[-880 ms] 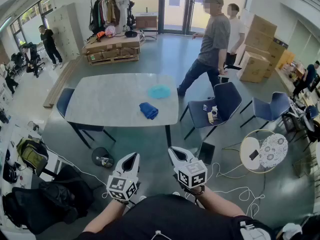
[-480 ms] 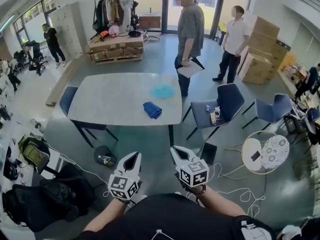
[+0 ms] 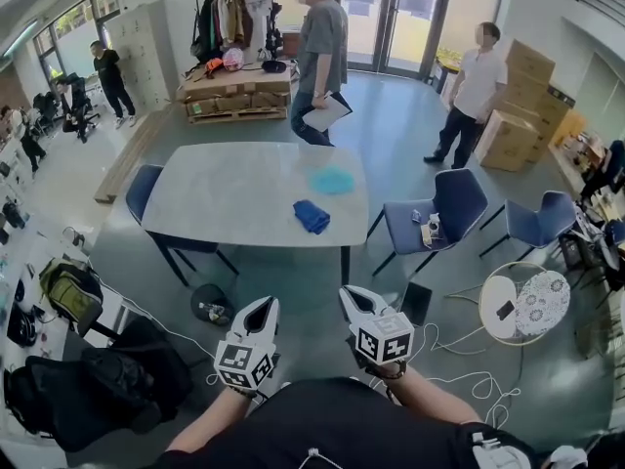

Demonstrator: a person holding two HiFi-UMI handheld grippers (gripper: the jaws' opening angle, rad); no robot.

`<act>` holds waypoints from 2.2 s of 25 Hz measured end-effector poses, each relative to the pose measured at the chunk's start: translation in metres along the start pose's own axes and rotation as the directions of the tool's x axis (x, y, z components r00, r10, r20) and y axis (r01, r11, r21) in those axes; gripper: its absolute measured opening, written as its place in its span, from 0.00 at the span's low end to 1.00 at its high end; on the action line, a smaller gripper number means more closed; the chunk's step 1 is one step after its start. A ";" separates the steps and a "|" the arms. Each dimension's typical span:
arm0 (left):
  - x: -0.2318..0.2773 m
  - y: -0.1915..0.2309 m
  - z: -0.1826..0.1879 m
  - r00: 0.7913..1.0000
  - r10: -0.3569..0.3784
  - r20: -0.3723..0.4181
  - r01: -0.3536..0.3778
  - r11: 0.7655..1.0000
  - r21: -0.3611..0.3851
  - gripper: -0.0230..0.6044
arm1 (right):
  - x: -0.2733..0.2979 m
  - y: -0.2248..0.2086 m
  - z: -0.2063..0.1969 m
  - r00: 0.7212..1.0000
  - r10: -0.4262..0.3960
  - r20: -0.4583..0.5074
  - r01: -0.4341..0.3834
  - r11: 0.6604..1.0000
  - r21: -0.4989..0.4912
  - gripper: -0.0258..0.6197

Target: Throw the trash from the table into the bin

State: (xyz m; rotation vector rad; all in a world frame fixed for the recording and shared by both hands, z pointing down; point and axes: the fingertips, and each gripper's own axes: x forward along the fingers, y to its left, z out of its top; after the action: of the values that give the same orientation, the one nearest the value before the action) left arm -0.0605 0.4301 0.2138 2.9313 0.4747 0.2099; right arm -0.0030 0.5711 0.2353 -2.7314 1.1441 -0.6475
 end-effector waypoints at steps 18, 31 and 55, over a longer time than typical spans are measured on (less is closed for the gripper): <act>-0.040 0.083 -0.003 1.000 -0.013 0.011 0.013 0.998 -0.054 0.04 | 0.043 0.067 -0.038 0.996 -0.041 -0.074 0.045 0.998 0.048 0.08; 0.017 0.122 0.004 1.000 -0.001 -0.006 0.001 0.999 -0.050 0.04 | 0.106 0.024 -0.004 0.997 -0.070 -0.040 0.072 0.995 0.066 0.08; 0.364 0.220 0.051 0.987 0.128 -0.097 -0.131 0.991 -0.023 0.04 | 0.350 -0.241 0.132 0.986 0.029 -0.165 -0.028 1.000 0.011 0.09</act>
State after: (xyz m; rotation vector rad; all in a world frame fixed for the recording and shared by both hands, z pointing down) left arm 0.3560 0.3350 0.2452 2.9355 0.2912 0.3708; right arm 0.4294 0.4890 0.2988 -2.6910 1.2079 -0.8874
